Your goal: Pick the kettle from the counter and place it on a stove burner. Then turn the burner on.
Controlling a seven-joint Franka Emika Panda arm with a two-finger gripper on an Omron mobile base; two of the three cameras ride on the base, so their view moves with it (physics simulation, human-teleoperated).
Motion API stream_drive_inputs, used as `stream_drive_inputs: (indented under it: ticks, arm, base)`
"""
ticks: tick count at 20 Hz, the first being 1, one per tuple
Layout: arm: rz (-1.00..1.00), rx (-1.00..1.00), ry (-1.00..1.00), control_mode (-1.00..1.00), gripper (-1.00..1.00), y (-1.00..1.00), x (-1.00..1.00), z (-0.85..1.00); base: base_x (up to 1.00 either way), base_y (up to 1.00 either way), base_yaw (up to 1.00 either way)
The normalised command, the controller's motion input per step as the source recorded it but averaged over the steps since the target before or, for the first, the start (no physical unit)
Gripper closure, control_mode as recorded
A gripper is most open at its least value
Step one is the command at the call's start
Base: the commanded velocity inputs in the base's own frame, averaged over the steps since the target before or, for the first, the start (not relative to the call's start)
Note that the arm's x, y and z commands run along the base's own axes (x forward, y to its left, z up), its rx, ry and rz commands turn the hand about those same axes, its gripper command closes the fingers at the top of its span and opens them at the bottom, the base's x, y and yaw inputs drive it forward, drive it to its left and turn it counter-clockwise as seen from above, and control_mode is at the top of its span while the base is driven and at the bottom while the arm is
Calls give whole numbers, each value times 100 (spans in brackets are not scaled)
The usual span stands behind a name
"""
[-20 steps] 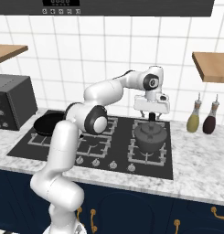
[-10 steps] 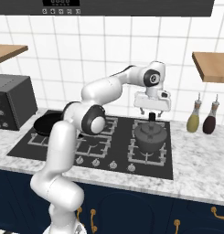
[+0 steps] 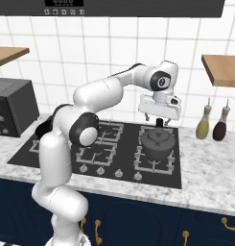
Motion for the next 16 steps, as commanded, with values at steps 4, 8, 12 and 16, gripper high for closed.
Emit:
stream_drive_inputs:
  ticks: [4, 8, 12, 16]
  arm:
    - [0, 0, -29, -100, -100, 46, -100, -6]
    - [0, -1, -24, -100, -100, 50, -94, -27]
    - [3, -8, 0, -100, -100, 60, -22, -50]
    - [1, -4, 20, -100, -100, 27, 3, -31]
  base:
    - [0, 0, 0]
    - [0, 0, 0]
    - [0, 0, 0]
    - [0, 0, 0]
